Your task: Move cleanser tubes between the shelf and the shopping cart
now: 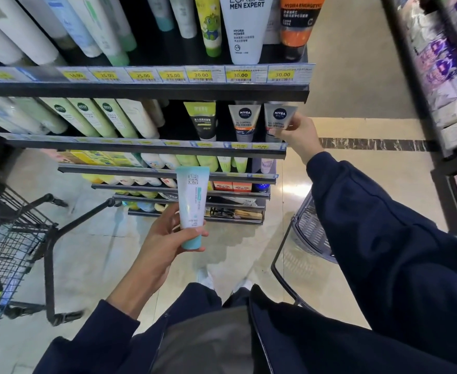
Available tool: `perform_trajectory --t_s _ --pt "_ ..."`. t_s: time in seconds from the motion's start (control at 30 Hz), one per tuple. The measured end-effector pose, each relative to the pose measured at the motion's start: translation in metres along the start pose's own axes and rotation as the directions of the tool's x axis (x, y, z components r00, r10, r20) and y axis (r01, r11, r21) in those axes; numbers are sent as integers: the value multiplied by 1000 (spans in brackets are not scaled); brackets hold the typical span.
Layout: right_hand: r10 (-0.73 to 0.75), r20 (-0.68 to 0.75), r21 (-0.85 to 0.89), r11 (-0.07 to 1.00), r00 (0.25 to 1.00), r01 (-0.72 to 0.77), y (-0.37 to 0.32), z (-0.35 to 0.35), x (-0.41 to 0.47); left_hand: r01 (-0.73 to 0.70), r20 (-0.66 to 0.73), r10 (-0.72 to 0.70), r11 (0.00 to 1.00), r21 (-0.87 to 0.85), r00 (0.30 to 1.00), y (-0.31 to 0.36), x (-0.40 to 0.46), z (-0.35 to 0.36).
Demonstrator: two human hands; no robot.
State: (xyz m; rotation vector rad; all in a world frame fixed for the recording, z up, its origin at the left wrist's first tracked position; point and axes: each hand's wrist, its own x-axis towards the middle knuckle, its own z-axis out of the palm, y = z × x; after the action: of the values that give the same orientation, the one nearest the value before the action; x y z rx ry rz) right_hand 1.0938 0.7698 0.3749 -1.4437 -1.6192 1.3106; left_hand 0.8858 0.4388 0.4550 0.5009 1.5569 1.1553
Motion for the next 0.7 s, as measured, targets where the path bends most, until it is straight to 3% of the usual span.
perform_trajectory --t_s 0.17,0.33,0.57,0.7 --pt "-36 -13 3 999 999 36 -1 -1 -8 -18 7 18 1000 12 1000 4 1 -4" --pt "-94 -152 -38 995 984 89 -8 -3 -37 -65 21 65 998 -7 998 15 6 -8" --pt "-329 -350 -419 892 877 167 -30 4 -100 -157 48 160 986 -62 986 46 20 -19" --pt "-583 -220 -574 726 782 379 -65 24 -129 -212 55 218 972 -103 974 68 28 -32"
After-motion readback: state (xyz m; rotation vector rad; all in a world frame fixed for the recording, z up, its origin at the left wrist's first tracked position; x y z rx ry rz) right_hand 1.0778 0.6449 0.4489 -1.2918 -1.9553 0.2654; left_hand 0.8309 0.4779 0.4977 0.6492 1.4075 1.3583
